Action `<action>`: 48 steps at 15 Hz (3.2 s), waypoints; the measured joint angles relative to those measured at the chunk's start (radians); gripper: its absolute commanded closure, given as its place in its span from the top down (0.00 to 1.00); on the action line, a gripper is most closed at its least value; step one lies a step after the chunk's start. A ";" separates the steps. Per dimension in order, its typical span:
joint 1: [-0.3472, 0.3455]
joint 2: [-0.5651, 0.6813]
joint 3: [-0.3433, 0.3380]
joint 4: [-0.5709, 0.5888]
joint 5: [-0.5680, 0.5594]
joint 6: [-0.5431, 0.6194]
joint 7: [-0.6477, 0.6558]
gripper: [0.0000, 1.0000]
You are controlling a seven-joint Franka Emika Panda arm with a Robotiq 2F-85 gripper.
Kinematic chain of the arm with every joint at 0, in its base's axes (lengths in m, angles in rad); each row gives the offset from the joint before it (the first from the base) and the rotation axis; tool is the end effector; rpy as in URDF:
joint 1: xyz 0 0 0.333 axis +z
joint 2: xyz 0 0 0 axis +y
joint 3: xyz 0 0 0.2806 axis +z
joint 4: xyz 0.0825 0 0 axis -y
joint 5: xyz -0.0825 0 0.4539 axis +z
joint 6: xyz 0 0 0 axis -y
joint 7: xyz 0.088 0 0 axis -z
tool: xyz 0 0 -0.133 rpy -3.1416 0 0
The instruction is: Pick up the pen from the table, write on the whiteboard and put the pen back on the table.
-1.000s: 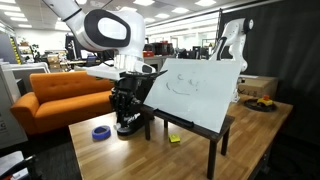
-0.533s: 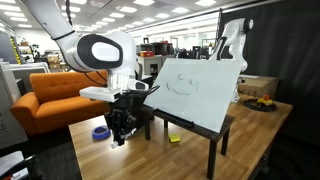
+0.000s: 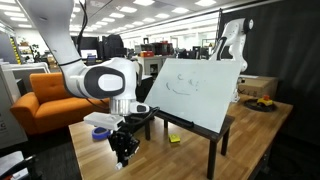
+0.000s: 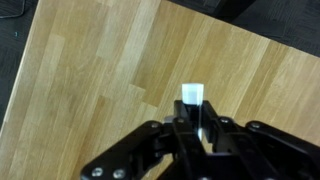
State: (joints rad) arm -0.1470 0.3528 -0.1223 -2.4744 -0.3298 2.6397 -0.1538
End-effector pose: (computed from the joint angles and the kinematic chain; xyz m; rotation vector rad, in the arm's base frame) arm 0.4371 -0.1266 0.0156 2.9798 0.2882 -0.3321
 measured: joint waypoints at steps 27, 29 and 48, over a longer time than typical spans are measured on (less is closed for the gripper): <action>0.138 0.240 -0.156 -0.004 -0.051 0.309 0.018 0.05; 0.143 0.240 -0.159 -0.007 -0.051 0.312 0.018 0.05; 0.220 0.139 -0.213 -0.098 -0.051 0.358 0.018 1.00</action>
State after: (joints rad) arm 0.0730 0.4914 -0.3357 -2.5725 -0.3803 2.9974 -0.1357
